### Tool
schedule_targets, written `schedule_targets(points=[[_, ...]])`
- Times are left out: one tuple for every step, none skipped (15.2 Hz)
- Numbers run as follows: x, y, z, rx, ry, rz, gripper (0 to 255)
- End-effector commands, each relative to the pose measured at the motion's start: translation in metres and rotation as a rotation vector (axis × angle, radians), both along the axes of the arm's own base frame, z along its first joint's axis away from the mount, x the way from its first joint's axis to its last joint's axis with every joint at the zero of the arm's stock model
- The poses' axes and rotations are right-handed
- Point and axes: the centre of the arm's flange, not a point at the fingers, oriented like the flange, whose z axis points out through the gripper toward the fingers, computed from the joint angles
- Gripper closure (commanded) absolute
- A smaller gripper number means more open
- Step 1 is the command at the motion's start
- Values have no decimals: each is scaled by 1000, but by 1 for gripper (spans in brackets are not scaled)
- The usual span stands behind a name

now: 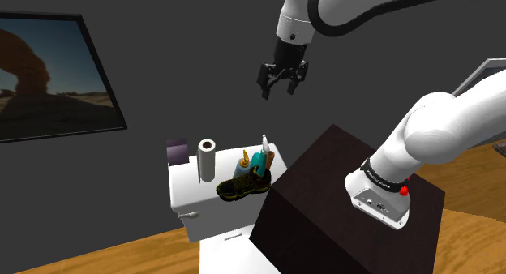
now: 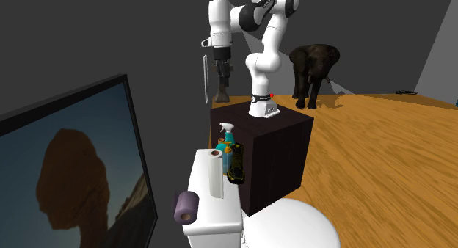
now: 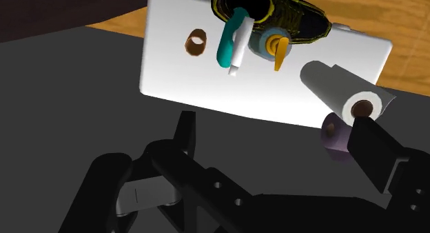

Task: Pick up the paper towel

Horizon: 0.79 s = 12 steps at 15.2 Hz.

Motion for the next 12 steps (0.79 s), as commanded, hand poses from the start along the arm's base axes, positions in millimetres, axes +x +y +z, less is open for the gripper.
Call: schedule_targets(points=[[7,17,-19,-1,-3,-19,0],[12,25,-28,-1,-4,-28,0],[17,33,-38,-2,-4,-36,0],[22,41,-47,-3,-5,-45,0],[27,49,-56,-4,-5,-54,0],[32,57,-65,-5,-6,-63,0],[37,65,-75,-5,-7,-71,0],[42,73,-84,-6,-7,-80,0],[48,80,-93,-7,-8,-89,0],[53,88,-102,-8,-8,-97,0],[59,96,-112,-9,-9,-106,0],[64,103,-121,-10,-10,-115,0]])
